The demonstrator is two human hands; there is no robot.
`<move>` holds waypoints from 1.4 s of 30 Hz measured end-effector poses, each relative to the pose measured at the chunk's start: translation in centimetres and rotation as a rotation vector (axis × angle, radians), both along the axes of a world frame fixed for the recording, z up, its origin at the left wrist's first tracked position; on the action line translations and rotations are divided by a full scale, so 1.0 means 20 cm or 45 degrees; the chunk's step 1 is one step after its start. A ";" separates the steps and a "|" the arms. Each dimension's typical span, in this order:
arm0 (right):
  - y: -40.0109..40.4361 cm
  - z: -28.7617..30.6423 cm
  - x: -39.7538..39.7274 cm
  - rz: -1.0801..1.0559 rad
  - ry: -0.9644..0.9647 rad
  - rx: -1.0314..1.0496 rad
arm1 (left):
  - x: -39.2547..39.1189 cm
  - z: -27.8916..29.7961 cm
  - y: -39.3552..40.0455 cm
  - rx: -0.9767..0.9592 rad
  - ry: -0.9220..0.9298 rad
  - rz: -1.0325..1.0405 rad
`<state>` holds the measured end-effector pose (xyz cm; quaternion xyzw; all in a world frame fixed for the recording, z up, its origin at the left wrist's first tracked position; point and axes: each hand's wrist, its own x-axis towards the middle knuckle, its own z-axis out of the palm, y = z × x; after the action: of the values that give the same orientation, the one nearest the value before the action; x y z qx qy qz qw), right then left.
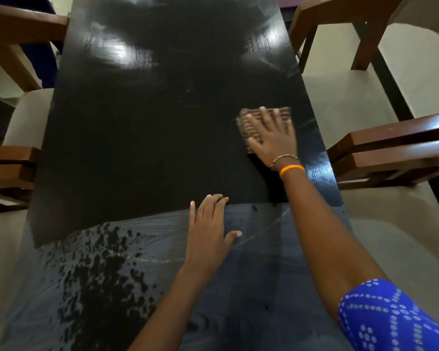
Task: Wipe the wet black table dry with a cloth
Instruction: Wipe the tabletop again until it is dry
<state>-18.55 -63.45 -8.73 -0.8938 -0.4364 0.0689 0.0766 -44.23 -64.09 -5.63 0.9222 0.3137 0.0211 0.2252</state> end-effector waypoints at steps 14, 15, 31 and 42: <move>-0.53 0.03 -0.03 -0.398 0.039 -0.018 | 0.10 -0.01 -0.16 0.006 0.179 -0.137; -0.60 0.02 -0.08 -0.401 0.039 -0.027 | 0.11 -0.01 -0.16 0.012 0.189 -0.140; -0.47 0.01 -0.76 -0.366 -0.037 -0.035 | -0.23 -0.01 -0.02 -0.076 -0.066 0.048; 0.36 0.00 -1.62 0.074 0.034 0.022 | -1.06 0.01 0.48 -0.154 -0.123 0.563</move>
<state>-51.00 -56.20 -8.81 -0.8791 -0.4617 0.0791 0.0880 -65.53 -54.57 -5.40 0.8137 0.4977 0.0954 0.2848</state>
